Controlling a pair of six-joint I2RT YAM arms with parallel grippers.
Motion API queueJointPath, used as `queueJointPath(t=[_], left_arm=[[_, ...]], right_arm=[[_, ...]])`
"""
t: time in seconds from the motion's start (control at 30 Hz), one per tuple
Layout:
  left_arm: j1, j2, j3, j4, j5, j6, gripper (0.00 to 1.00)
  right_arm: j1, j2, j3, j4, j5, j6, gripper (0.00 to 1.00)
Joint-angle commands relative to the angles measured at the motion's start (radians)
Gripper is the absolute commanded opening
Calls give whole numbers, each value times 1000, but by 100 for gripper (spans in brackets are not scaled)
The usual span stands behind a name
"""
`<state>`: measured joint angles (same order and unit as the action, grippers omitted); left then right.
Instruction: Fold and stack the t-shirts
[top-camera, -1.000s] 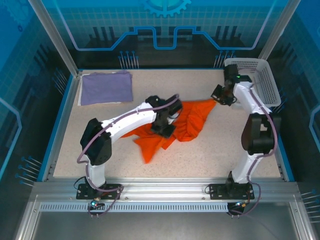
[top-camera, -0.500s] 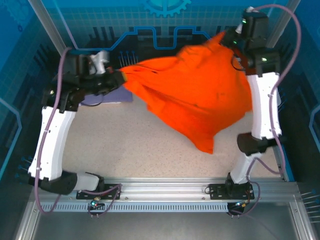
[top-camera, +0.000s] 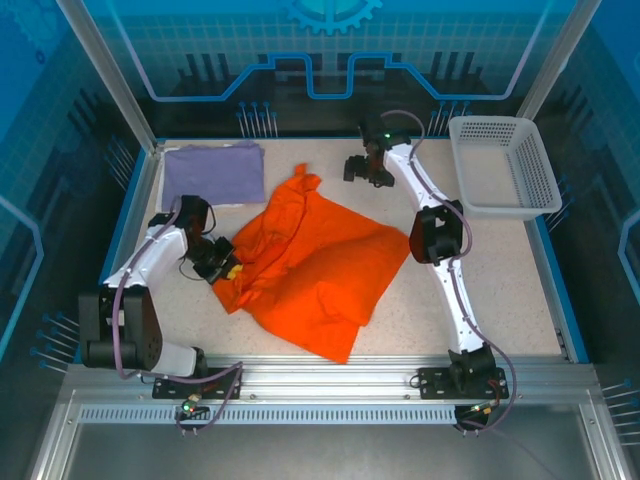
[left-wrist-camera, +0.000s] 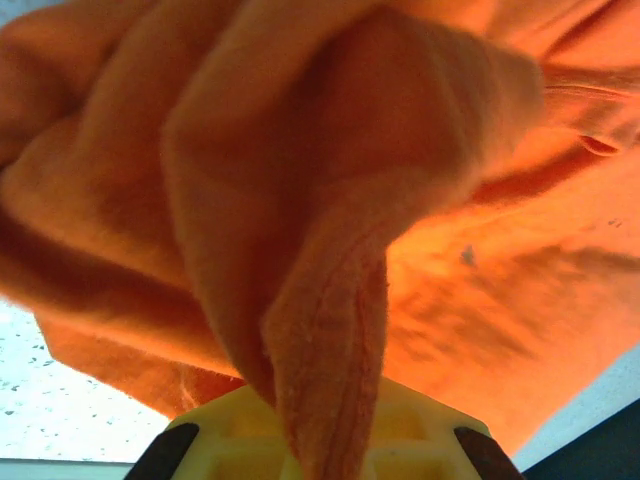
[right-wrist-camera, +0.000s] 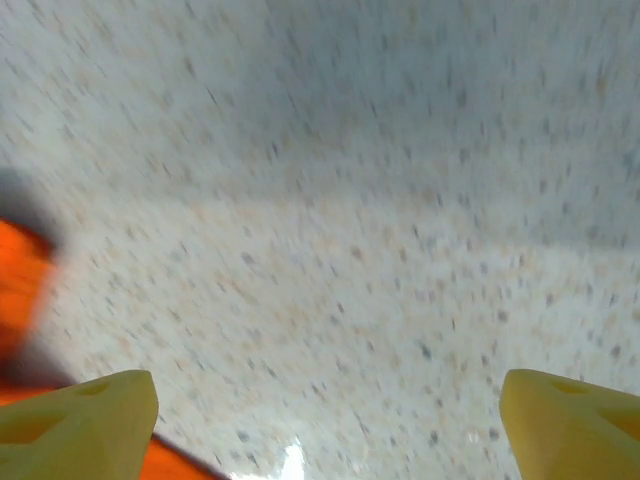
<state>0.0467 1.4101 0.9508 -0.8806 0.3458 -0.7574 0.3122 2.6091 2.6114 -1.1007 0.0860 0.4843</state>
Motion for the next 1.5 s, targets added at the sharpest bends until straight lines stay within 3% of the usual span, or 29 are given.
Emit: queueJointPath(t=[0.0,0.2,0.3,0.47,0.57,0.73,0.97,1.17,1.37,1.47], left_arm=[[30,-47,26,20,16,3,0],[56,24,55,134,42,-21,0],[127,52,53,235,41,-79,0],[193,167,92,257,75,-113,0],[193,182,93,246,75,-83,0],[196,167,68,201,47,-36,0],[199,160,48,117,15,27,0],[196,204,9,147,127,15,0],[130,304,69,236,267,7,0],[118,328,158,143,161,36,0]], right_arm=[[-8,-289,-112,-56,-50,-41,91],[115,-784,-835,130,-148,-66,90],[220,-960,-1152,221,-184,-27,89],[350,-1029,-1422,293,-221,94,77],[386,-982,-1441,296,-185,79,64],[356,-810,-1452,388,-290,83,43],[242,-635,-1382,311,-272,117,41],[35,-556,-1274,257,-262,101,41],[-133,-361,-934,163,-334,61,38],[-162,-240,-703,63,-349,60,38]])
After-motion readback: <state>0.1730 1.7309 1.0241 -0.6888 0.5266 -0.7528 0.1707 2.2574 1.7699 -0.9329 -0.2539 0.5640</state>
